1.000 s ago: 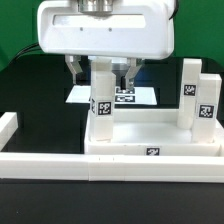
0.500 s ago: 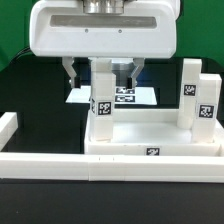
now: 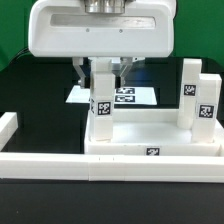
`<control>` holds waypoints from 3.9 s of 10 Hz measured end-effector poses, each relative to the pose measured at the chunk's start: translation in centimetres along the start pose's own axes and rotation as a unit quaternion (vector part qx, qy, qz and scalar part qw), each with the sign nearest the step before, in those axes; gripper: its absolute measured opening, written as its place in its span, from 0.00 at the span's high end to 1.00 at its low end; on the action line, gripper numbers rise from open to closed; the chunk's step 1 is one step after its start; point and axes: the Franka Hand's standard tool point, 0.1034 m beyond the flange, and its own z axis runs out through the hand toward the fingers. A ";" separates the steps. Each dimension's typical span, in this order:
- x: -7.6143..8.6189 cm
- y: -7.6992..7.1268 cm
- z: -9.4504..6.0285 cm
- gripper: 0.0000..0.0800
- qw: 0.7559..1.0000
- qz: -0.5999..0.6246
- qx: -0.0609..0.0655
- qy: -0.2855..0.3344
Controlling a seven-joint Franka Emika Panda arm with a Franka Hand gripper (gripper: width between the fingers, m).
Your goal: Assemble desk
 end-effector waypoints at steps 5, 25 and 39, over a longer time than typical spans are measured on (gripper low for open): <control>0.1 0.0 0.1 0.64 0.991 0.134 -0.001 0.002; 0.5 -0.4 0.5 0.19 0.977 0.214 -0.003 0.003; 0.1 0.4 0.5 0.64 0.999 0.049 -0.011 -0.003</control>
Offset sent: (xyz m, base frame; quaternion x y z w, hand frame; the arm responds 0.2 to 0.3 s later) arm 0.0000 0.0000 0.0000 0.0000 0.0000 0.1296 0.9916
